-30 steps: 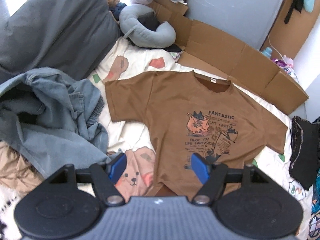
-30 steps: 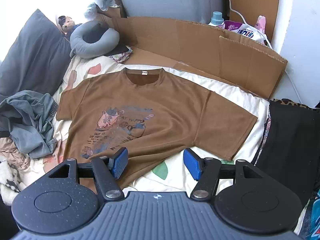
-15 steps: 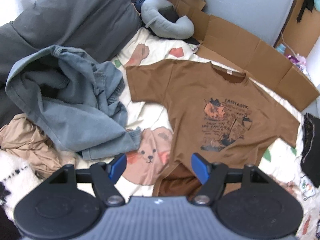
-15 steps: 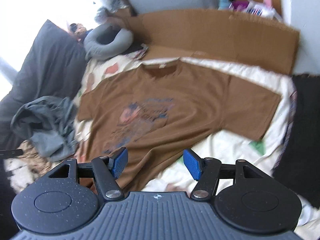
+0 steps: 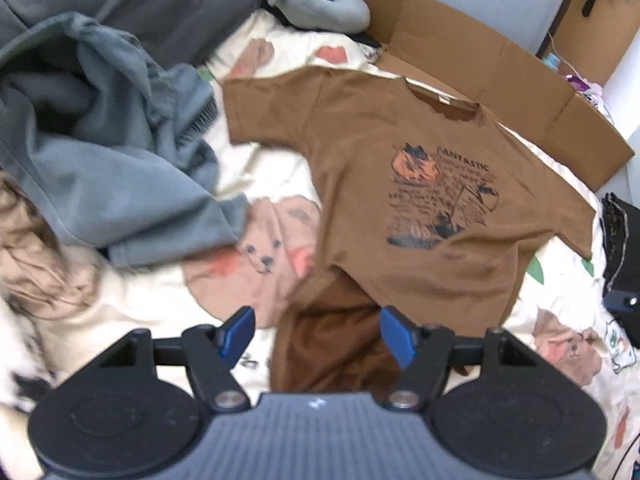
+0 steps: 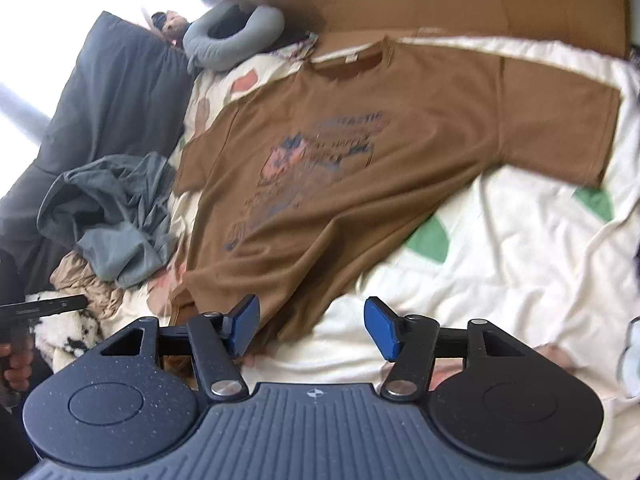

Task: Fold clothes
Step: 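Move both open grippers toward the T-shirt hem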

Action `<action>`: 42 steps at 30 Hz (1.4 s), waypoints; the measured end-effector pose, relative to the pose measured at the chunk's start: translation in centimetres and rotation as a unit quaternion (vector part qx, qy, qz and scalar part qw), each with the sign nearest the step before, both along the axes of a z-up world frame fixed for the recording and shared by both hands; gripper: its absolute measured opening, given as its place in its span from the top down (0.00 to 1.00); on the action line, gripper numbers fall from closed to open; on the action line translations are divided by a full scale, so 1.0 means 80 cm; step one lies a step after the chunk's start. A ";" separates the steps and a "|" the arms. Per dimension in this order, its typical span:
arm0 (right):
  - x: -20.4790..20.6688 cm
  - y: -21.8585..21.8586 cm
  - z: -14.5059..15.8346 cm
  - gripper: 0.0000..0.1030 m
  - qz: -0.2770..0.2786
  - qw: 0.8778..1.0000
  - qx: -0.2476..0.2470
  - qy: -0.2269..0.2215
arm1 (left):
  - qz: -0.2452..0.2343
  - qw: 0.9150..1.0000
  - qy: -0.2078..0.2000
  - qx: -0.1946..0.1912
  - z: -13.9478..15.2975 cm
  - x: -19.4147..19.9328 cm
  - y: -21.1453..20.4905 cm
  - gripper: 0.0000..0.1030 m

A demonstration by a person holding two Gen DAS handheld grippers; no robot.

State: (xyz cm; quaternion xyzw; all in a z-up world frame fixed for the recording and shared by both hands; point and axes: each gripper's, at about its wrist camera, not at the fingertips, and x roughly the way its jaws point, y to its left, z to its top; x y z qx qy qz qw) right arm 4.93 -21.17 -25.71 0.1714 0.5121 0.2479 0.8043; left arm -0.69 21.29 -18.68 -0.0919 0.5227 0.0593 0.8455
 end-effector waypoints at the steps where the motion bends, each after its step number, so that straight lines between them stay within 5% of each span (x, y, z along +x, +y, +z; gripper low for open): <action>1: -0.002 0.002 -0.008 0.38 0.003 1.000 0.003 0.004 | -0.003 1.000 0.000 -0.002 -0.008 -0.001 -0.004 0.34; 17: -0.023 0.021 -0.084 0.43 0.027 0.999 0.004 0.043 | -0.139 0.988 0.018 -0.063 -0.101 0.010 -0.133 0.35; 26: -0.025 0.023 -0.101 0.43 0.029 0.998 0.000 0.055 | -0.151 0.985 0.032 -0.074 -0.150 0.010 -0.177 0.37; 29: -0.025 0.025 -0.103 0.43 0.033 0.998 -0.003 0.055 | -0.151 0.986 0.025 -0.060 -0.160 0.016 -0.182 0.43; 33: -0.024 0.029 -0.105 0.43 0.036 0.998 -0.004 0.055 | -0.149 0.987 0.006 -0.067 -0.156 0.024 -0.177 0.73; 39: -0.023 0.035 -0.106 0.43 0.038 0.998 0.003 0.056 | -0.117 0.987 -0.017 -0.108 -0.140 0.031 -0.150 0.91; 42: -0.023 0.038 -0.107 0.43 0.041 0.997 0.009 0.058 | -0.090 0.986 -0.022 -0.138 -0.135 0.035 -0.135 0.91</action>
